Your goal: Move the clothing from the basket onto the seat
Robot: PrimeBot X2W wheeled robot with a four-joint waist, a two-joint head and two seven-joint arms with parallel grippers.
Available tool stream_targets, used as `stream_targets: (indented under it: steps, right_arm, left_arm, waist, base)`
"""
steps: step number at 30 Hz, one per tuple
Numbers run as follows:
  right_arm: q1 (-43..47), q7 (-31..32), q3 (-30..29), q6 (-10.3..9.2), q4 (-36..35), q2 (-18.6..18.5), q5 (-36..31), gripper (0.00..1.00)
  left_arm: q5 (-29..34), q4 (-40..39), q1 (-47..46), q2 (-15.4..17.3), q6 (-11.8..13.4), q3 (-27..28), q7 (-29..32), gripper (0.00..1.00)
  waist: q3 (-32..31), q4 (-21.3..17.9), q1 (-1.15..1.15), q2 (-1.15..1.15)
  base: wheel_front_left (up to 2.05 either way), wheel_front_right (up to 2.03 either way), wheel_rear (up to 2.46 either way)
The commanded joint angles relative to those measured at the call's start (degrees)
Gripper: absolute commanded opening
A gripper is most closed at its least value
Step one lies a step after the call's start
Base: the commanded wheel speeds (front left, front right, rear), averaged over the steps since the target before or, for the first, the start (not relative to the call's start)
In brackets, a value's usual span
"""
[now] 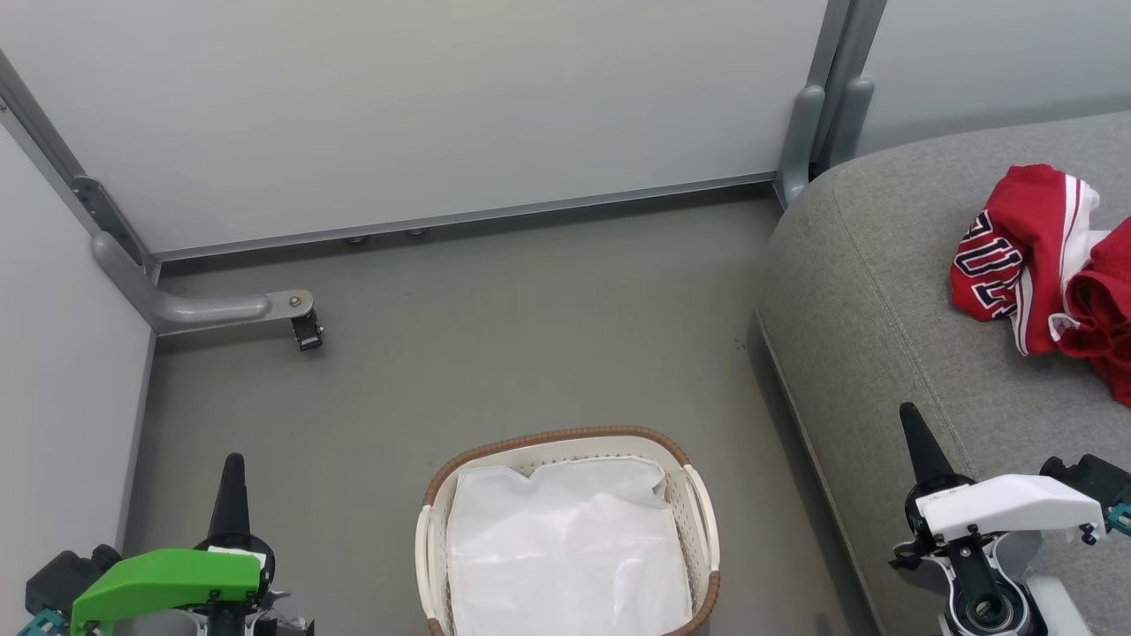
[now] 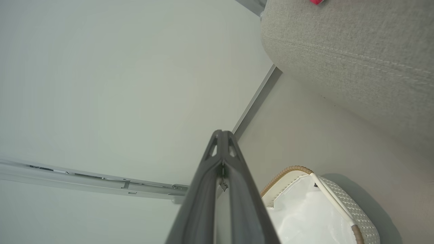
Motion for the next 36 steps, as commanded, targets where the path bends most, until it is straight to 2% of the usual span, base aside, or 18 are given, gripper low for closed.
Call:
stream_targets:
  steps: [1, 36]
  right_arm:
    - [0.26, 0.44, -0.36, -0.01, -0.77, -0.35, 1.59, 0.00]
    - [1.28, 4.80, -2.57, -0.03, -2.49, -0.48, 18.54, 0.00]
  left_arm:
    - [-1.54, -0.73, -1.36, 0.34, -0.37, 0.28, 0.43, 0.00]
    - [-17.56, -2.32, -2.65, 0.35, -0.44, 0.61, 4.82, 0.00]
  waist:
    - [-0.04, 0.04, 0.00, 0.00]
    - [-0.85, 0.88, 0.00, 0.00]
  base:
    - [0.00, 0.00, 0.00]
    - [0.00, 0.00, 0.00]
